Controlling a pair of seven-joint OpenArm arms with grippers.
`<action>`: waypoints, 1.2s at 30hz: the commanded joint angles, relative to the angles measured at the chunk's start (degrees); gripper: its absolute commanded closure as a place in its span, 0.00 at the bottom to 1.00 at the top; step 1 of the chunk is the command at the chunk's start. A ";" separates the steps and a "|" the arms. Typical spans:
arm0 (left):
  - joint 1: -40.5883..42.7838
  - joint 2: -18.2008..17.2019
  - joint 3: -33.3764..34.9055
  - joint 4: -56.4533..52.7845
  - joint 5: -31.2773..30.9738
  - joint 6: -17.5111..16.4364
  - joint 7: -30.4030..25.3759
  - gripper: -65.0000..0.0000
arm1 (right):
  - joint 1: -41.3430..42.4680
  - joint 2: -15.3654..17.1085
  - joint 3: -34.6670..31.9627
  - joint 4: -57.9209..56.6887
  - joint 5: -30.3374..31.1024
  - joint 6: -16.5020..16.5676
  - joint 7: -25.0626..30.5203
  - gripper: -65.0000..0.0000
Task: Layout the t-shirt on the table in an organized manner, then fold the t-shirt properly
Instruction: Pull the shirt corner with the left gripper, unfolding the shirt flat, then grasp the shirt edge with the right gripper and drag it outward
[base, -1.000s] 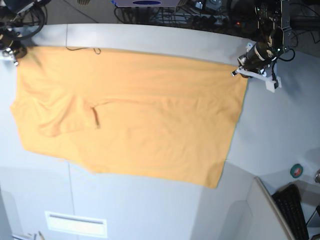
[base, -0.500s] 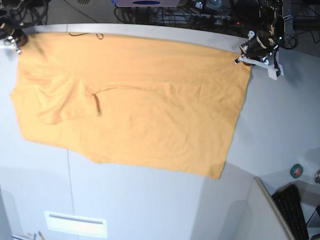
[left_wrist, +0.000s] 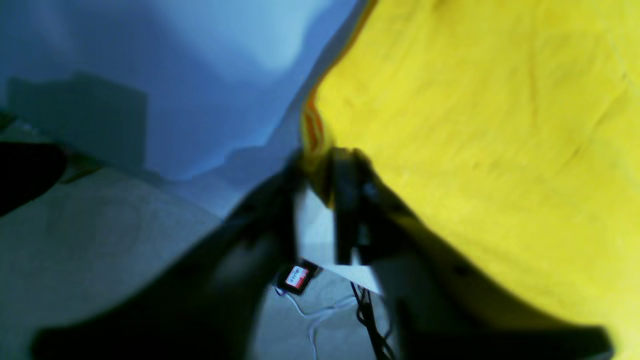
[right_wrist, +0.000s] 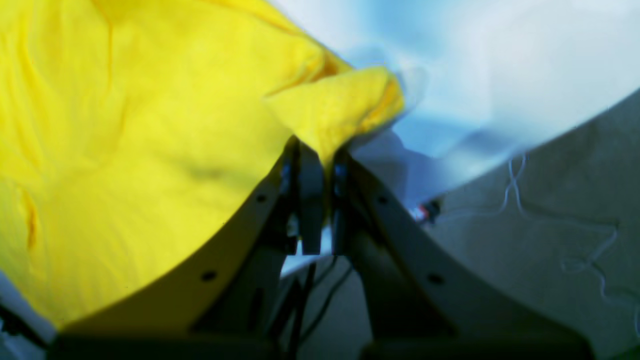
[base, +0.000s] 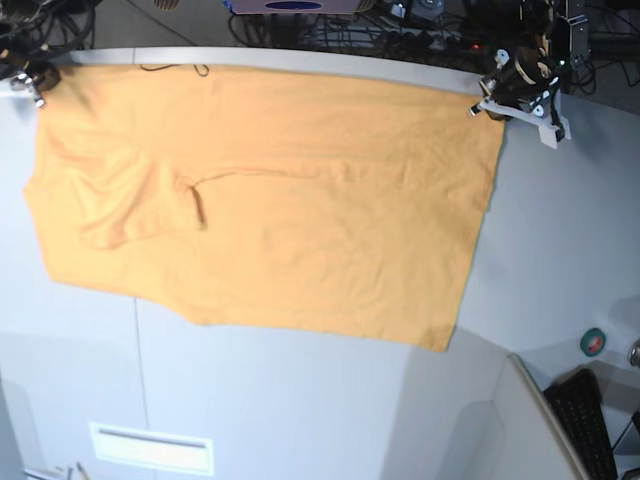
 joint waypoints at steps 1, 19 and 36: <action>0.41 -0.59 -0.34 1.99 -0.25 -0.31 -0.73 0.72 | 0.06 0.97 0.46 3.19 0.84 0.10 0.07 0.80; -10.40 0.99 2.21 7.18 2.74 -0.49 -0.55 1.00 | 4.98 6.86 -11.67 8.82 0.40 0.10 17.91 0.72; -22.44 1.08 10.03 -14.19 18.48 -0.49 -0.90 1.00 | 29.86 24.00 -45.25 -43.13 0.40 0.10 47.45 0.54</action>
